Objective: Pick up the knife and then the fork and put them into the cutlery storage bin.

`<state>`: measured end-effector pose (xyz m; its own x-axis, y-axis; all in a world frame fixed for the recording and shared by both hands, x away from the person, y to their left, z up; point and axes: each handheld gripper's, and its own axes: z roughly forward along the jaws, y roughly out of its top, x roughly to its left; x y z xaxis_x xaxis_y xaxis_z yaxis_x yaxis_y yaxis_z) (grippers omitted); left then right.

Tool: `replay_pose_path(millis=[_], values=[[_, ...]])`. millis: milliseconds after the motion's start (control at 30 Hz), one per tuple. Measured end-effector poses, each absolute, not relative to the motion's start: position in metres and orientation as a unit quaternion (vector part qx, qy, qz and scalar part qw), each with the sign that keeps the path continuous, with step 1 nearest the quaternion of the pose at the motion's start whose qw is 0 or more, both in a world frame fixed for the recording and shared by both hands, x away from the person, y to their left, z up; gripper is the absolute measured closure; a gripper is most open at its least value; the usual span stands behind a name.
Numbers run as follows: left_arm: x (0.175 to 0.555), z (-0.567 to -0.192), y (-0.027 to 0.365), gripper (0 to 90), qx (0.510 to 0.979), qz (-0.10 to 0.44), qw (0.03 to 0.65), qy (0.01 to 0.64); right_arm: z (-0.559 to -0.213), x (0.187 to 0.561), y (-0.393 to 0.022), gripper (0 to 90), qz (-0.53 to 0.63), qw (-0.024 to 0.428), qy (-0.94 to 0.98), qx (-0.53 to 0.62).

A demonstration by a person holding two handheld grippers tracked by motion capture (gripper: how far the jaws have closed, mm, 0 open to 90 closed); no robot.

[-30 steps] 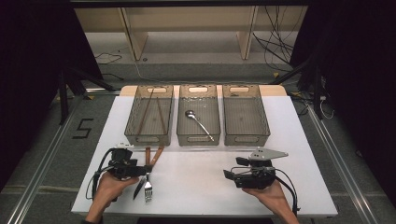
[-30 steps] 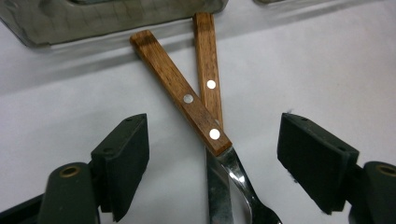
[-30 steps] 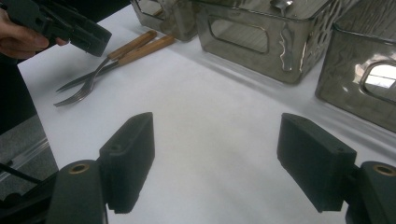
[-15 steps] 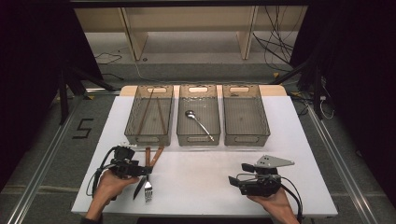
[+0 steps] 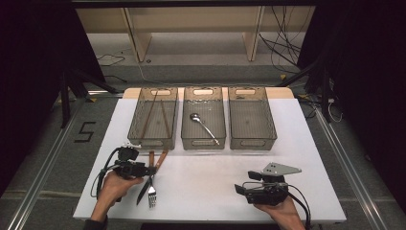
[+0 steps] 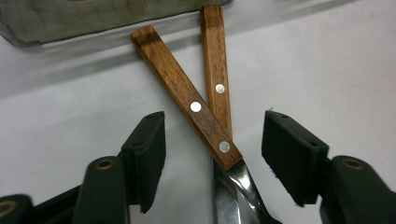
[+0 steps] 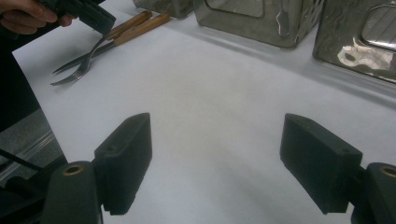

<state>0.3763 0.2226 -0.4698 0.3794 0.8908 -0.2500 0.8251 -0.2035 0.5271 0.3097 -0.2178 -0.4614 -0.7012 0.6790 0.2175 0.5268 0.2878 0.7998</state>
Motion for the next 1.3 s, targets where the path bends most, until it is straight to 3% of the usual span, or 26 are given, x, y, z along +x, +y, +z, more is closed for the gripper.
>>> replay_pose_path(millis=[667, 1000, 1300], values=[[0.3769, -0.4792, 0.2201, 59.4, 0.777, 0.031, 0.29, 0.558, -0.4611, 0.3085, -0.213, 26.4, 0.459, 0.083, 0.802, 0.373], [0.376, -0.4798, 0.2228, 74.0, 0.774, 0.024, 0.297, 0.559, -0.4606, 0.3083, -0.2133, 26.6, 0.46, 0.087, 0.802, 0.372], [0.3748, -0.4773, 0.2242, 76.4, 0.773, 0.033, 0.301, 0.558, -0.4608, 0.3086, -0.2133, 26.7, 0.459, 0.086, 0.802, 0.372]])
